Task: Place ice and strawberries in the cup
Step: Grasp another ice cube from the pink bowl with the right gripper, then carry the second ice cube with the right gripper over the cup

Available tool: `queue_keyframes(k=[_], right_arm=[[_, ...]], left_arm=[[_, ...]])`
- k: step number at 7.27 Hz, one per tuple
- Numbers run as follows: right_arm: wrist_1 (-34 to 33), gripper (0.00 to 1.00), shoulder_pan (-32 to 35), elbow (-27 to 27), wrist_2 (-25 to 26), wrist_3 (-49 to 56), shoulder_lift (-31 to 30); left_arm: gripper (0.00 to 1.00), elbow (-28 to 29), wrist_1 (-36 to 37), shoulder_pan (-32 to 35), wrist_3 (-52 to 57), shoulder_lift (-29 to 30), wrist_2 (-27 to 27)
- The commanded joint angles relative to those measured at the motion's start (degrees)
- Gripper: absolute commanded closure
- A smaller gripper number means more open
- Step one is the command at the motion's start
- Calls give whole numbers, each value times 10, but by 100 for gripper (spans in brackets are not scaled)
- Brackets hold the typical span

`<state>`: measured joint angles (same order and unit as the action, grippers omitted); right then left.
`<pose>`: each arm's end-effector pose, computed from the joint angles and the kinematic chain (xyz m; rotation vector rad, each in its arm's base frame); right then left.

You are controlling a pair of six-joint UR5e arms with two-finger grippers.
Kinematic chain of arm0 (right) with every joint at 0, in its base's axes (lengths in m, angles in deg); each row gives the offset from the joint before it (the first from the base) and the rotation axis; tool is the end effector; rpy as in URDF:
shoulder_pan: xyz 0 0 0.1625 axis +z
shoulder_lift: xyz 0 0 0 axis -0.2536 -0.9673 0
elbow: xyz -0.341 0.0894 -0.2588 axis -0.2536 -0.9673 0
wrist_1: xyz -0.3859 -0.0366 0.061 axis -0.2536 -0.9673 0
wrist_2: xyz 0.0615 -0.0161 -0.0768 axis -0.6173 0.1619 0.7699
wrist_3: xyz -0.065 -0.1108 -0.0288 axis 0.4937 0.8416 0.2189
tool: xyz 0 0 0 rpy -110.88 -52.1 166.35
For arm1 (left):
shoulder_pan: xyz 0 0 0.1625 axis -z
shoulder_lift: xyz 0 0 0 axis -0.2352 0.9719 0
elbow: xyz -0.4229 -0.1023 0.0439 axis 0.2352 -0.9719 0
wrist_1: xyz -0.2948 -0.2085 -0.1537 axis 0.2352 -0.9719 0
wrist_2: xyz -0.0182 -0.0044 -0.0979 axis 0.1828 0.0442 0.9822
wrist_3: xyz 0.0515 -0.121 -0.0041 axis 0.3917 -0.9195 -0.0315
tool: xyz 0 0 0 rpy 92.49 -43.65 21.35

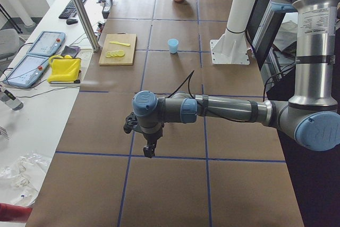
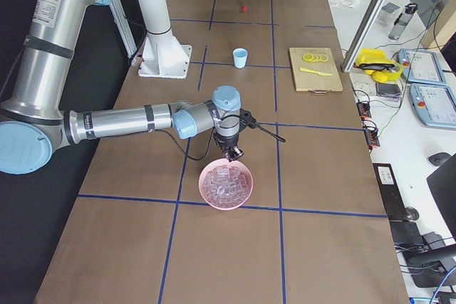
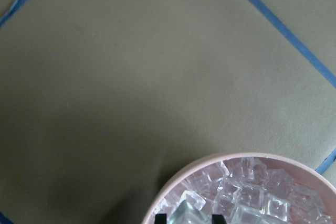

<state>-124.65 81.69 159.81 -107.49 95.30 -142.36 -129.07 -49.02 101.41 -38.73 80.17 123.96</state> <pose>-0.0983 -0.3673 0.5902 0.2899 -0.7045 -0.6298 -0.0259 -0.4363 0.6658 0.0744 0.7602 0.2901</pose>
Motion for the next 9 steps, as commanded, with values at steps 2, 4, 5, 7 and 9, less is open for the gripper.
queue_keyframes(k=[2,4,5,7,9], right_arm=[[-2,100,-4,32,-52,-341,34],[-4,100,-78,49,-34,-518,107],[-7,100,-137,49,9,-594,153],[-101,100,-279,43,129,-736,293],[-265,100,-344,-22,194,-807,490]], left_arm=[[0,0,0,0,0,0,0],[0,-1,0,0,1,-1,0],[0,-1,0,0,1,0,0],[0,0,0,0,2,0,0],[0,0,0,-5,2,-1,0]])
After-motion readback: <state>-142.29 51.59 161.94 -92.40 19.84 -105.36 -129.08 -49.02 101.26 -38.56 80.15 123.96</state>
